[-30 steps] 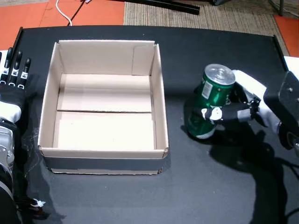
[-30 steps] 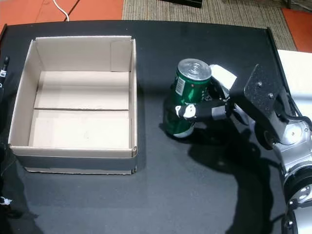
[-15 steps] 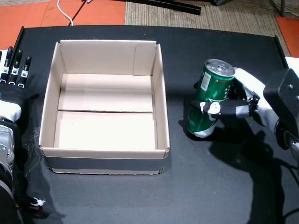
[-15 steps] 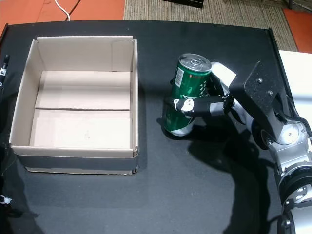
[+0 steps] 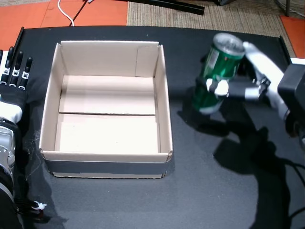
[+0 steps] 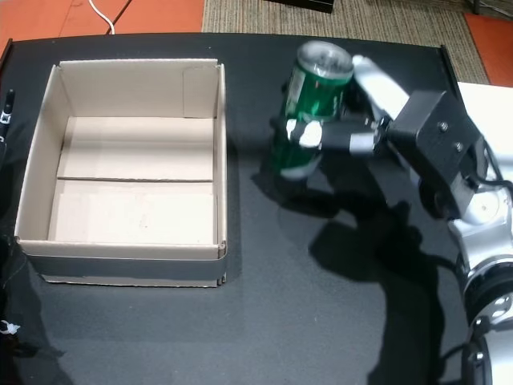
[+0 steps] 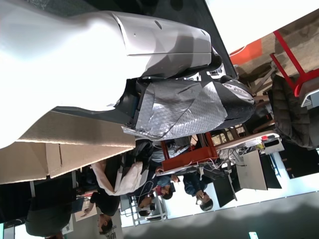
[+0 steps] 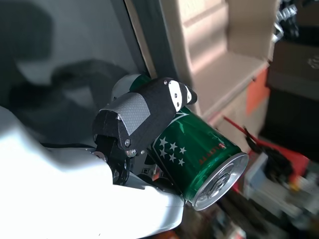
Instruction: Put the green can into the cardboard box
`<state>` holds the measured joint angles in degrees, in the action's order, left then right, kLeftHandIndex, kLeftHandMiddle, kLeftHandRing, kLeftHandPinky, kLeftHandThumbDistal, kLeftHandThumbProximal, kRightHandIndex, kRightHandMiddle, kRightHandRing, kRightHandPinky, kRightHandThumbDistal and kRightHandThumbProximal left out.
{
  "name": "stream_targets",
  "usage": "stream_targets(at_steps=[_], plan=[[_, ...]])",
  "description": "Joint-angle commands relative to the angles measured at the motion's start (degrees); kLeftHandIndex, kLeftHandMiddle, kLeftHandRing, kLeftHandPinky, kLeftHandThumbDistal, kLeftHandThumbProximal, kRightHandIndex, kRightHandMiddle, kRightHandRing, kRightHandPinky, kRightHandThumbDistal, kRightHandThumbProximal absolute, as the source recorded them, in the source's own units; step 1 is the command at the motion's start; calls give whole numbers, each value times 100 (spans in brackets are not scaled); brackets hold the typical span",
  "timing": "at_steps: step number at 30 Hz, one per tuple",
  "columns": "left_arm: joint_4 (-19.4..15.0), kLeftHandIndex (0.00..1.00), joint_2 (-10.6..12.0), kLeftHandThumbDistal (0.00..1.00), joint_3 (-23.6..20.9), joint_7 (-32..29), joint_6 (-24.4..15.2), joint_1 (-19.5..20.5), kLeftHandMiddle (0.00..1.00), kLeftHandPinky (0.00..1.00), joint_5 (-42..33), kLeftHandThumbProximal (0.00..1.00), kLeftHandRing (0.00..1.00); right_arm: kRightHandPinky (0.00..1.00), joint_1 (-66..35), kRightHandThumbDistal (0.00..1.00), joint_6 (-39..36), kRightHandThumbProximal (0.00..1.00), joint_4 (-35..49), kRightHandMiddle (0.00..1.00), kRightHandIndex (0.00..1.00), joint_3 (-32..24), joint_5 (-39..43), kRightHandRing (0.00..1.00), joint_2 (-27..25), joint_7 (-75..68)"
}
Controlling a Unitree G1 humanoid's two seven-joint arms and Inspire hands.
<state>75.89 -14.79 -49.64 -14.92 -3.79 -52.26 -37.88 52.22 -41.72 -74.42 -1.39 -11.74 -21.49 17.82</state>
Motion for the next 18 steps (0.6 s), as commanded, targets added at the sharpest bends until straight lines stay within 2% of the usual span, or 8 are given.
stream_targets(at_steps=[1, 7, 11, 18], plan=[[66, 46, -21, 0, 49, -20, -21, 17, 47, 77, 47, 97, 59, 39, 341, 0, -492, 0, 175, 1, 1, -109, 106, 12, -168, -151], [72, 45, 1, 0, 67, -21, -28, 7, 46, 80, 61, 99, 58, 37, 888, 0, -1021, 0, 215, 0, 0, -173, 103, 6, -433, -570], [76, 48, 23, 0, 76, 50, -38, -21, 47, 80, 65, 100, 57, 36, 1199, 0, -1234, 0, 295, 1, 0, -249, 147, 9, -592, -624], [80, 52, 65, 0, 58, -100, -50, -3, 49, 84, 45, 100, 55, 32, 1664, 0, -1368, 0, 335, 0, 0, -360, 128, 5, -917, -1013]])
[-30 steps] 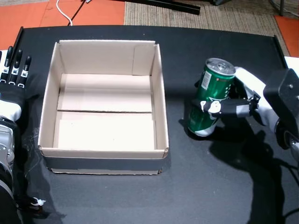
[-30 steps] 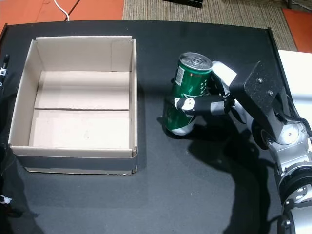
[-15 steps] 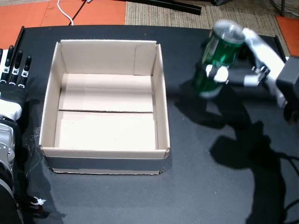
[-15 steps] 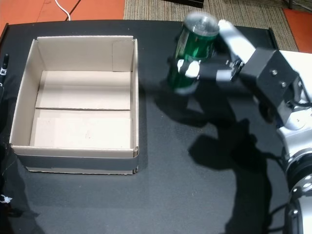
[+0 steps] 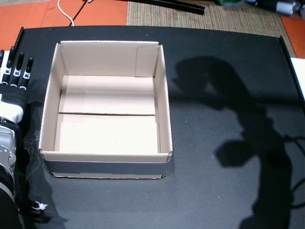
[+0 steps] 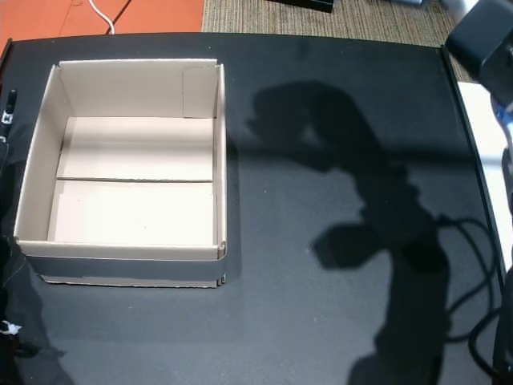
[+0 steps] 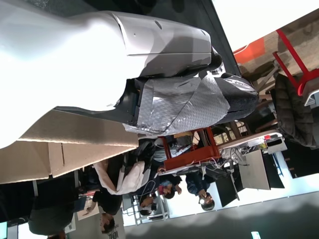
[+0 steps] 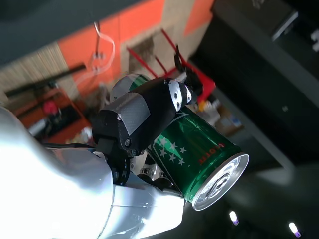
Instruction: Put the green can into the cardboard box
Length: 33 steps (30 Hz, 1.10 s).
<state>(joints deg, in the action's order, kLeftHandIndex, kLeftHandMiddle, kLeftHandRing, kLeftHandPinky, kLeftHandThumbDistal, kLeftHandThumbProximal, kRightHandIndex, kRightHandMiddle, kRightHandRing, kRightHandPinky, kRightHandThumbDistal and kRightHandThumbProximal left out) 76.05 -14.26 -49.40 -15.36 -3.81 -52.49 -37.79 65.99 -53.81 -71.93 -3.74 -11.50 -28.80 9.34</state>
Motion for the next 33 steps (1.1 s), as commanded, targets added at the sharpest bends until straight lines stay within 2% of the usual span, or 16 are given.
stream_targets(at_steps=[1, 6, 12, 16, 18, 19, 26, 33], plan=[[65, 52, 18, 0, 42, -32, -61, 18, 49, 83, 49, 100, 54, 32, 344, 1, -174, 0, 84, 0, 0, -116, 53, 5, -242, -301], [69, 53, 26, 0, 68, -3, -51, -2, 49, 86, 74, 100, 56, 32, 529, 0, -267, 0, 85, 0, 0, -153, 109, 6, -350, -454], [66, 54, 40, 0, 60, -88, -68, 10, 51, 83, 24, 100, 57, 32, 594, 0, -387, 0, 204, 0, 0, 2, -272, 3, -365, -1102], [66, 53, 50, 0, 78, -42, -71, -2, 49, 86, 41, 100, 58, 32, 735, 0, -422, 0, 253, 3, 11, 191, -637, 7, -346, -1671], [68, 51, 62, 0, 86, -4, -84, -11, 48, 86, 50, 100, 56, 32, 880, 0, -482, 0, 196, 1, 1, 81, -300, 8, -145, -1207], [69, 51, 69, 0, 87, 22, -90, -16, 48, 85, 52, 100, 56, 32, 953, 0, -496, 0, 166, 0, 0, 22, -105, 8, -38, -913], [63, 49, 125, 0, 110, -40, -99, -9, 48, 82, 42, 100, 62, 34, 1442, 0, -257, 0, 5, 0, 0, 118, 118, 10, 642, 156], [58, 45, 180, 0, 48, -54, -59, -13, 48, 87, -36, 100, 67, 33, 1835, 2, 393, 1, -97, 0, 0, 305, 133, 6, 1437, 927]])
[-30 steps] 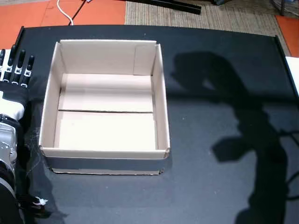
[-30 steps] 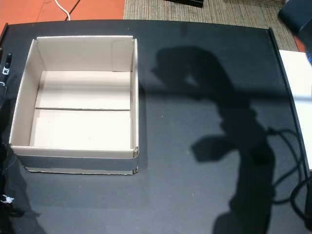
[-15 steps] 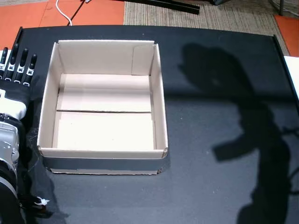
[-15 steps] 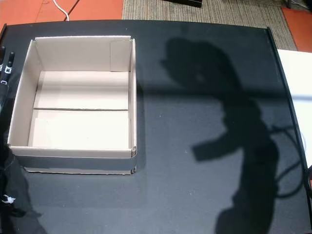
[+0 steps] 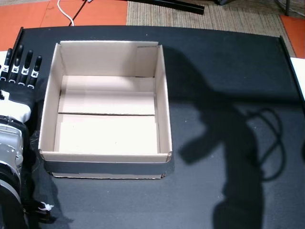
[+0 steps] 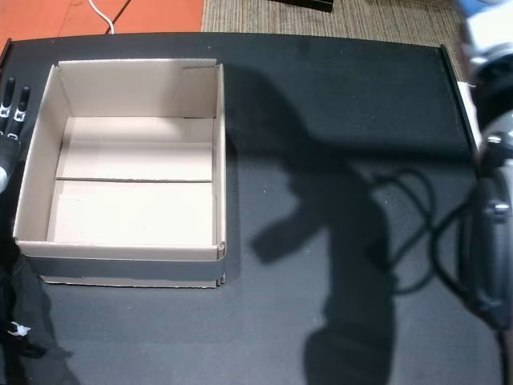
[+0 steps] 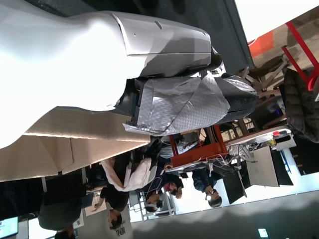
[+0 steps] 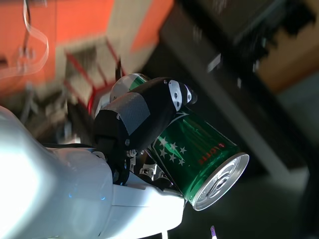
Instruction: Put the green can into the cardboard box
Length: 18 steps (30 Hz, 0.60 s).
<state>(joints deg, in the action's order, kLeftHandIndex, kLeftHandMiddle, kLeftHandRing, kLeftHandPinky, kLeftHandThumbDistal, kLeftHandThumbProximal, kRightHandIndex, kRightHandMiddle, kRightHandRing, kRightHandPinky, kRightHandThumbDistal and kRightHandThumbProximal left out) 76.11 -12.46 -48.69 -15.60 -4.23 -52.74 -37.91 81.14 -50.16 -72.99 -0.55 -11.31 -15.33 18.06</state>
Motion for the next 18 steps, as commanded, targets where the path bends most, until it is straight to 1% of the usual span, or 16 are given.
stream_targets(at_steps=[1, 3, 4, 5, 7, 9, 10, 12, 14, 15, 16, 18], plan=[[51, 44, 4, 0, -24, -25, -13, 11, 47, 86, -24, 100, 66, 33, 356, 3, 83, 2, -3, 0, 0, 2, 115, 6, 183, 130], [45, 44, 18, 0, -38, 16, -7, -8, 47, 83, -35, 100, 66, 35, 433, 4, 163, 5, -19, 0, 0, 90, 14, 7, 342, 164], [44, 42, 20, 0, -33, 34, -10, -14, 46, 82, -23, 100, 64, 36, 479, 1, 197, 5, -21, 0, 0, 186, -106, 9, 393, 94], [44, 42, 23, 0, -28, 40, -17, -15, 45, 82, -11, 100, 63, 36, 518, 0, 233, 5, -24, 0, 0, 268, -193, 9, 431, 47], [40, 42, 37, 0, -26, 9, -35, -10, 45, 83, -5, 100, 63, 35, 583, 1, 298, 3, -39, 0, 0, 340, -236, 9, 532, 113], [36, 43, 49, 0, -30, -26, -39, -8, 46, 83, -11, 100, 63, 33, 614, 2, 332, 6, -46, 0, 0, 377, -230, 9, 608, 187], [36, 43, 51, 0, -31, -34, -37, -8, 46, 82, -12, 100, 63, 33, 610, 2, 324, 6, -43, 0, 0, 398, -229, 8, 628, 206], [36, 44, 51, 0, -27, -49, -40, -6, 46, 82, -8, 100, 64, 32, 566, 1, 282, 5, -33, 0, 0, 428, -233, 5, 634, 223], [36, 44, 48, 0, -41, -37, -23, -9, 47, 81, -22, 100, 66, 32, 508, 3, 280, 0, -41, 0, 0, 461, -262, 3, 617, 224], [36, 44, 49, 0, -46, -25, -25, -12, 46, 81, -25, 100, 66, 32, 488, 3, 314, 0, -52, 0, 0, 478, -287, 3, 607, 216], [35, 43, 50, 0, -41, -2, -33, -15, 46, 81, -16, 100, 65, 33, 470, 1, 357, 0, -64, 0, 0, 512, -338, 3, 592, 183], [33, 42, 54, 0, -35, 32, -45, -21, 46, 80, 0, 100, 65, 33, 427, 2, 413, 0, -84, 0, 0, 545, -398, 3, 579, 133]])
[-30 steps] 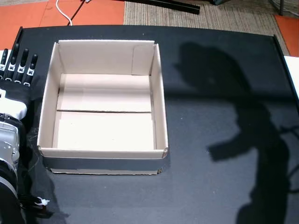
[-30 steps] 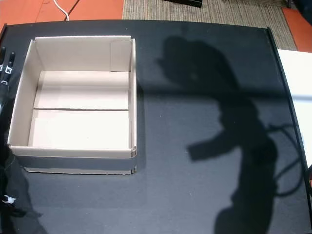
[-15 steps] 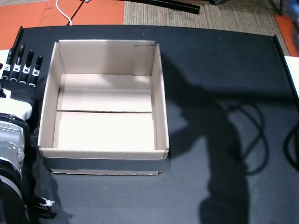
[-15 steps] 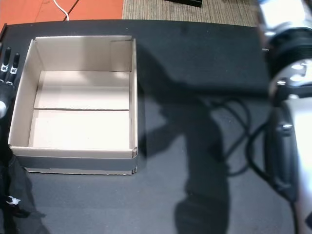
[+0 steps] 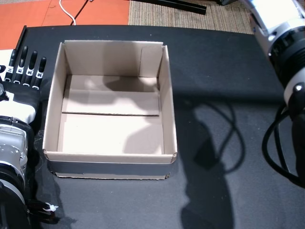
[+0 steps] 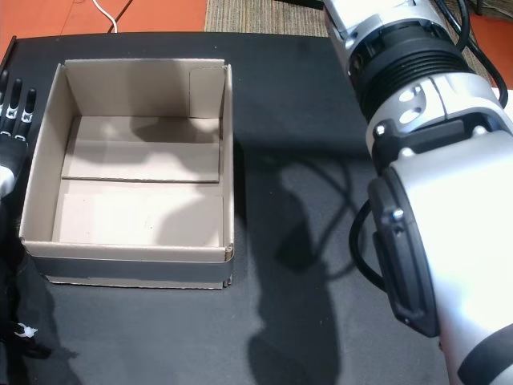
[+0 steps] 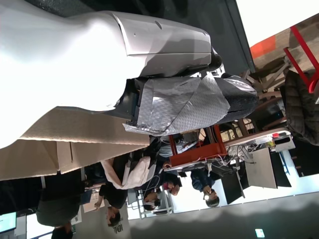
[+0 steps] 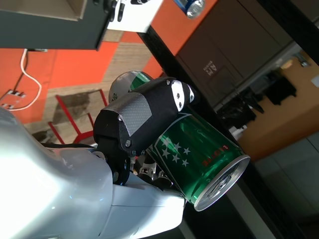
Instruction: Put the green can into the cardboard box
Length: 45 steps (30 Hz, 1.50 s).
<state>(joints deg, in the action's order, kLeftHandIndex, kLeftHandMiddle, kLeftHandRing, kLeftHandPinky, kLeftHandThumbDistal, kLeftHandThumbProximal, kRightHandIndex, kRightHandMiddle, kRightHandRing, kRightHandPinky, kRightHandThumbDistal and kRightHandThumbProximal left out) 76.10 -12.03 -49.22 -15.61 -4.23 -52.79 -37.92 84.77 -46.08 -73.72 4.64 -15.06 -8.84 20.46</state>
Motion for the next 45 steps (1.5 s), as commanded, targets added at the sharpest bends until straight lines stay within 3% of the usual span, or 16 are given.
stream_targets(at_steps=[1, 3, 6, 8, 12, 18, 29, 34, 45], plan=[[32, 43, 14, 0, 16, 22, -50, -13, 47, 80, 2, 100, 66, 33, 30, 3, 13, 0, -22, 0, 0, 38, -43, 4, -72, -128], [29, 43, 27, 0, 16, 18, -66, -12, 48, 79, 2, 100, 66, 33, -42, 7, 4, 0, -45, 1, 0, 82, -116, 6, -81, -175], [28, 44, 55, 0, 30, 70, -98, -22, 48, 78, 19, 100, 67, 35, -177, 2, 18, 0, -83, 6, 4, 248, -317, 13, -104, -272], [28, 45, 75, 0, 26, 53, -104, -23, 47, 75, 9, 99, 64, 36, -289, 1, 70, 0, -131, 3, 2, 241, -296, 11, -77, -118], [24, 43, 95, 4, 26, 28, -102, -27, 44, 64, 4, 73, 60, 36, -539, 1, 359, 0, -214, 3, 3, 461, -498, 12, -45, -116], [17, 41, 141, 8, 40, -25, -163, -12, 46, 60, -3, 63, 59, 37, -1022, 0, 699, 0, -320, 1, 1, 758, -803, 12, 74, -96], [10, 38, 170, 1, 58, -60, -173, -7, 47, 60, 2, 64, 58, 38, -1520, 0, 1013, 0, -386, 1, 1, 1017, -1054, 12, 211, -194], [13, 40, 196, 0, 22, -84, -136, -27, 50, 66, -48, 63, 63, 39, -1581, 0, 1126, 0, -393, 3, 2, 1022, -1052, 15, 239, -191], [4, 45, 258, 0, -10, -32, -152, -86, 49, 77, -47, 67, 62, 38, -1712, 0, 1330, 0, -411, 3, 2, 1092, -1099, 15, 405, -152]])
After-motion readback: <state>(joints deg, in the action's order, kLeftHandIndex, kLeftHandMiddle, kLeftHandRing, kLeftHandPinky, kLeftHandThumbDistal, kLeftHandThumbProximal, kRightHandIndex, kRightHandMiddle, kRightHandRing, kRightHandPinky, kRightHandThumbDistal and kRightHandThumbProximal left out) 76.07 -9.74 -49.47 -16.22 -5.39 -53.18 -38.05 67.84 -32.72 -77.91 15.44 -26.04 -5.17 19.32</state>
